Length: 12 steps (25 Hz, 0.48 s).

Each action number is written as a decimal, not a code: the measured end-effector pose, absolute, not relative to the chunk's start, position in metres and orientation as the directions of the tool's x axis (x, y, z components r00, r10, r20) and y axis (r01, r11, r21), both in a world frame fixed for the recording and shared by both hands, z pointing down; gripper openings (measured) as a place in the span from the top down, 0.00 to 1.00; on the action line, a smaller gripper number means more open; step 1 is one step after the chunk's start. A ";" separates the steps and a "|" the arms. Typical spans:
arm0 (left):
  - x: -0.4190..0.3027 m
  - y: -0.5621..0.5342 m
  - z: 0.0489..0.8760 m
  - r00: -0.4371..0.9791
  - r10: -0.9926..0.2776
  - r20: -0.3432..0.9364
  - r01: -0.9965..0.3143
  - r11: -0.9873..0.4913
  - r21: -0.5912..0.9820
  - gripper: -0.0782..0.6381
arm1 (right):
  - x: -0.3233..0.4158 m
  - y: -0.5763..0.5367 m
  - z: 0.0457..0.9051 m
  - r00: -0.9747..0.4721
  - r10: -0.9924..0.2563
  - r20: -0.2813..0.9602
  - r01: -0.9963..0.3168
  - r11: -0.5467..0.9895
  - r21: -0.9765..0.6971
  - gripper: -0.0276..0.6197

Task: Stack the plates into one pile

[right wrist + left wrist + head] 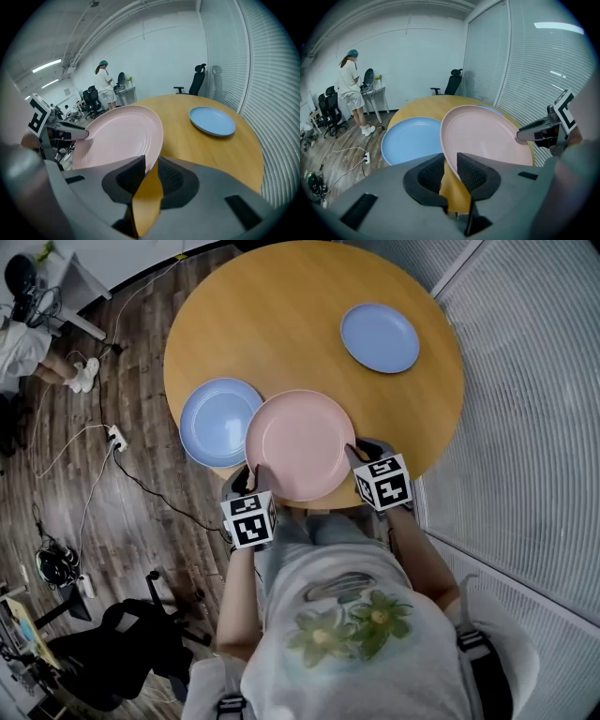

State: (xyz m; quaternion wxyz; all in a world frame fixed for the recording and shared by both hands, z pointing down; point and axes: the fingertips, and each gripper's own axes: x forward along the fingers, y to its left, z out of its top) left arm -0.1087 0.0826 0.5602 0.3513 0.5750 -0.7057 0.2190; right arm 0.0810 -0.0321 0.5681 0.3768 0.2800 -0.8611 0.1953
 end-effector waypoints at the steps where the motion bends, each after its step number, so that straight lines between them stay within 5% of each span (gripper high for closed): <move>1: -0.115 0.085 0.559 -0.102 -0.656 0.748 -0.962 0.258 0.095 0.76 | 0.073 -0.032 0.568 -0.563 -0.325 0.760 -0.618 0.776 -0.126 0.80; 12: -0.183 0.126 0.571 -0.189 -0.618 0.763 -0.914 0.395 0.094 0.76 | -0.014 -0.017 0.569 -0.607 -0.246 0.756 -0.493 0.862 -0.116 0.80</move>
